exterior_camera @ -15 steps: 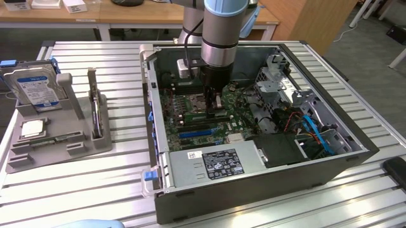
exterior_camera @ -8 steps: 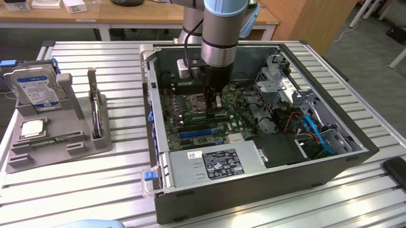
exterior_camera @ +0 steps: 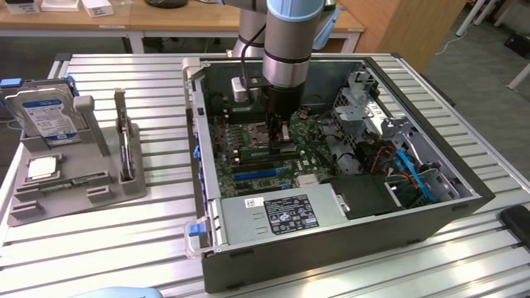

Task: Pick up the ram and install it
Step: 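Insert the ram into the slot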

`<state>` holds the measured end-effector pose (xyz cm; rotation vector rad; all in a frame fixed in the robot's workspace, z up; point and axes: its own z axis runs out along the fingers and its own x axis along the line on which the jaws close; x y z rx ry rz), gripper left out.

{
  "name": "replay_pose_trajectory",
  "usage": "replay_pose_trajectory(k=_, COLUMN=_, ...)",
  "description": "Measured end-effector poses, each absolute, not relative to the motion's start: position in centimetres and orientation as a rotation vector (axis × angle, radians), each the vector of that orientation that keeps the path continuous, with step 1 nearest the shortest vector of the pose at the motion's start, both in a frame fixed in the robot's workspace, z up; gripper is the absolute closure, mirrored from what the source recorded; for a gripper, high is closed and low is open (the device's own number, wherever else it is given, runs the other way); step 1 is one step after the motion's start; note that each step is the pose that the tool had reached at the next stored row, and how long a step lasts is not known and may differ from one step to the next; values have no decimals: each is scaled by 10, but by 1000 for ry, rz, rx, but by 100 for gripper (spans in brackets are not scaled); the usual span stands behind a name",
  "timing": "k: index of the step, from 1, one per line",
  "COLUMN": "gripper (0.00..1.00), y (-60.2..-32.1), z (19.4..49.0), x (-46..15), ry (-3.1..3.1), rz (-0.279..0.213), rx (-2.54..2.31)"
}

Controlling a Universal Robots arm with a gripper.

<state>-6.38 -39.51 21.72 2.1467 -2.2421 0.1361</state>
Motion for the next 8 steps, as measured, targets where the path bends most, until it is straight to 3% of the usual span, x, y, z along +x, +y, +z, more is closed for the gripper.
replay_pose_trajectory(k=8, gripper=86, y=-395, z=217, x=-63, ry=-2242, rz=136, rx=2147)
